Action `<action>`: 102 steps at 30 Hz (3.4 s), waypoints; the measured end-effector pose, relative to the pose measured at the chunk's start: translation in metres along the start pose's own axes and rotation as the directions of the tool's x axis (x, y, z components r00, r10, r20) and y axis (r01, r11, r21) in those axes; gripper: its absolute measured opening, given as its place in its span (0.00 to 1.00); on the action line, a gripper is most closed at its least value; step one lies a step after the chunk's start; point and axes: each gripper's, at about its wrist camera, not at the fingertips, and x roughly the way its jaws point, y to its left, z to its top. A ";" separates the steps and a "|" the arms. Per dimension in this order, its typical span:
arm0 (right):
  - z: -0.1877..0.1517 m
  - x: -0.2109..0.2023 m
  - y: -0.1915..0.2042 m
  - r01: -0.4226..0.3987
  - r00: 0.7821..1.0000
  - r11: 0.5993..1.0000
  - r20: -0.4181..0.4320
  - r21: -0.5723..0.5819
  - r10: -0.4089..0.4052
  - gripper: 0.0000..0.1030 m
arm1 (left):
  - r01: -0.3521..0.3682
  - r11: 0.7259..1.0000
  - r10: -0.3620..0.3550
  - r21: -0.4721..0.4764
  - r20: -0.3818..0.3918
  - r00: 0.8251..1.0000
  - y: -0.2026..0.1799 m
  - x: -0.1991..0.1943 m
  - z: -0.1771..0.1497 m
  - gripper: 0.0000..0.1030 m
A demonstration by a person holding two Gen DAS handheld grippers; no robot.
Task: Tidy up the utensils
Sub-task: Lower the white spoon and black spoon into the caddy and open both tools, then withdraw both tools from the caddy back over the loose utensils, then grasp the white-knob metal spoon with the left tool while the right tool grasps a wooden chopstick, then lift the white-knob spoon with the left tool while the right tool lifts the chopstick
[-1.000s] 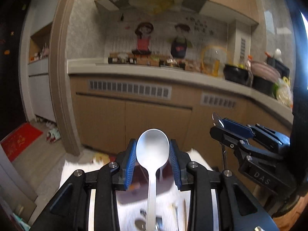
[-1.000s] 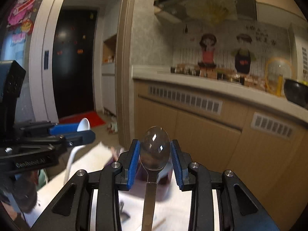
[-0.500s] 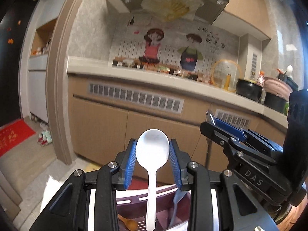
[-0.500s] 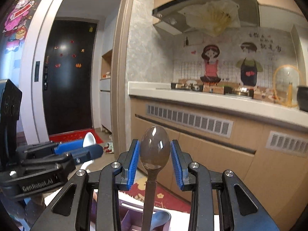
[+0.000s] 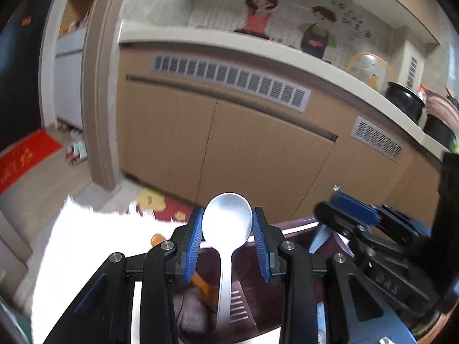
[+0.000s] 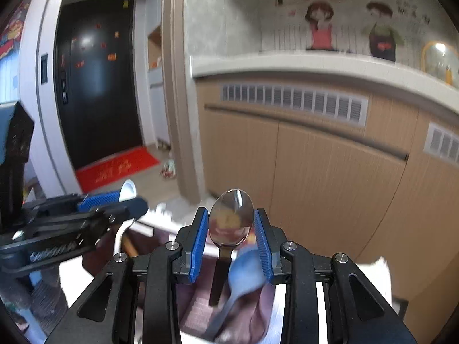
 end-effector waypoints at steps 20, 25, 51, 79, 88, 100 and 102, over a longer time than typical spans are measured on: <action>-0.066 -0.110 -0.002 0.075 0.980 0.997 -0.188 0.012 -0.072 0.69 | -0.031 0.996 0.045 0.085 -0.171 0.984 -0.025 -0.086 -0.064 0.74; -0.115 -0.113 0.007 0.065 0.945 0.998 -0.321 0.010 -0.058 0.68 | 0.013 0.992 0.026 0.125 -0.307 0.951 -0.036 -0.086 -0.115 0.74; -0.194 -0.171 -0.061 0.186 0.901 0.964 -0.424 0.191 -0.090 0.29 | 0.187 0.967 -0.050 0.171 -0.596 0.801 -0.106 -0.018 -0.145 0.16; -0.148 -0.049 0.017 0.204 0.856 0.969 -0.505 0.137 -0.109 0.10 | -0.003 0.997 0.036 0.079 -0.420 0.907 -0.003 -0.085 -0.141 0.56; -0.137 -0.102 -0.017 0.185 0.900 0.963 -0.427 0.197 -0.086 0.06 | 0.156 0.968 -0.046 0.197 -0.468 0.882 -0.067 -0.051 -0.134 0.55; -0.170 -0.130 -0.056 0.160 0.911 0.941 -0.412 0.298 -0.024 0.05 | 0.094 0.947 0.086 0.308 -0.524 0.847 -0.130 0.047 -0.124 0.39; -0.175 -0.130 -0.057 0.153 0.911 0.939 -0.412 0.307 -0.013 0.05 | 0.077 0.949 0.103 0.305 -0.531 0.841 -0.130 0.053 -0.125 0.36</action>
